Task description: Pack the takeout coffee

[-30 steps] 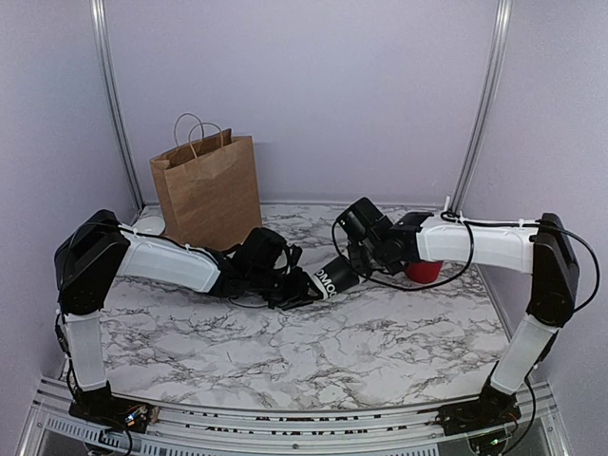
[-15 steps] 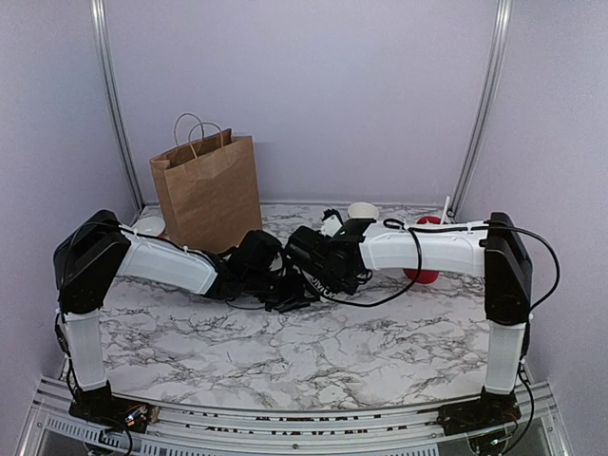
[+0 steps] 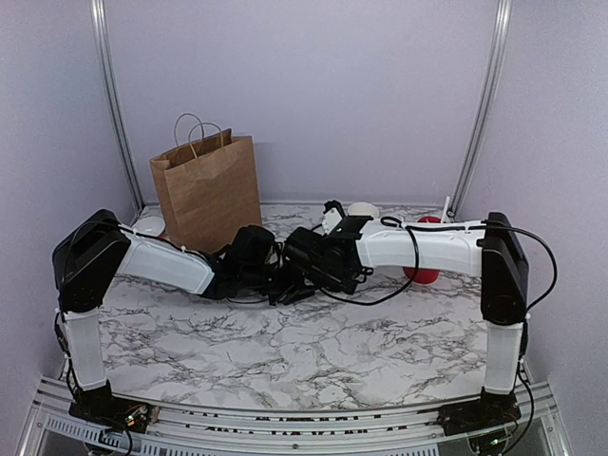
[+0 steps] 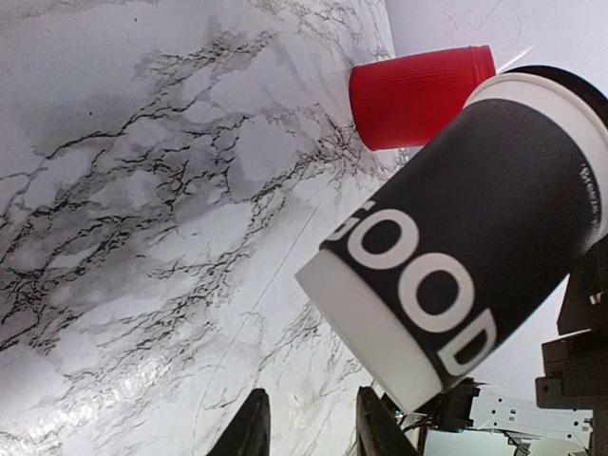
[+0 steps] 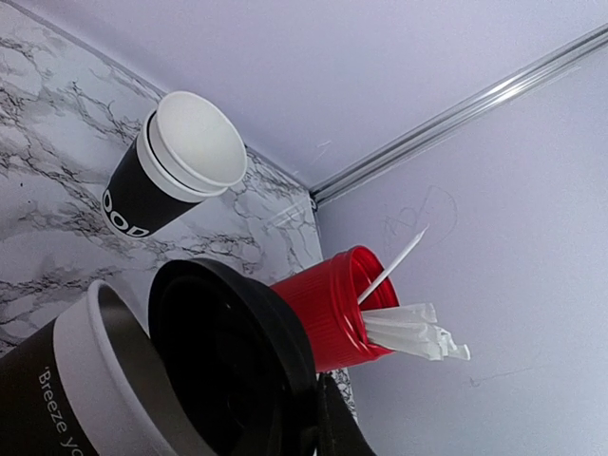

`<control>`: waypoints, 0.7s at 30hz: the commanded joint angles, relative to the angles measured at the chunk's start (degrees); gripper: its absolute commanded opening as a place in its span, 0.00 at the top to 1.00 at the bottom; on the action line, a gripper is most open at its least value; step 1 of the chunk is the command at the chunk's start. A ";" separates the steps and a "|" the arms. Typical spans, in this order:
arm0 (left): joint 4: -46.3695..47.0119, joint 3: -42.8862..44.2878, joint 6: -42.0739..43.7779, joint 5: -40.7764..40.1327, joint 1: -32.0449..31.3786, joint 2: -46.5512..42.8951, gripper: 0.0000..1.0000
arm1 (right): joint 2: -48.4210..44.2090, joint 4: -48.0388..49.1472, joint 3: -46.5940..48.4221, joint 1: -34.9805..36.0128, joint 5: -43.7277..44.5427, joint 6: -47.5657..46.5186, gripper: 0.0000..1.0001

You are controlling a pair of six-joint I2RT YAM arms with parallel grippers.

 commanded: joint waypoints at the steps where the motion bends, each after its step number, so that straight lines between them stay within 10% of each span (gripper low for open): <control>1: 5.88 -2.92 -3.85 1.24 0.57 -2.43 0.68 | 0.14 -0.30 2.00 0.21 0.90 0.73 0.88; 21: 19.17 -5.84 -15.98 3.03 0.94 -2.75 0.68 | -4.25 14.28 -2.62 -1.24 -7.01 -7.60 0.87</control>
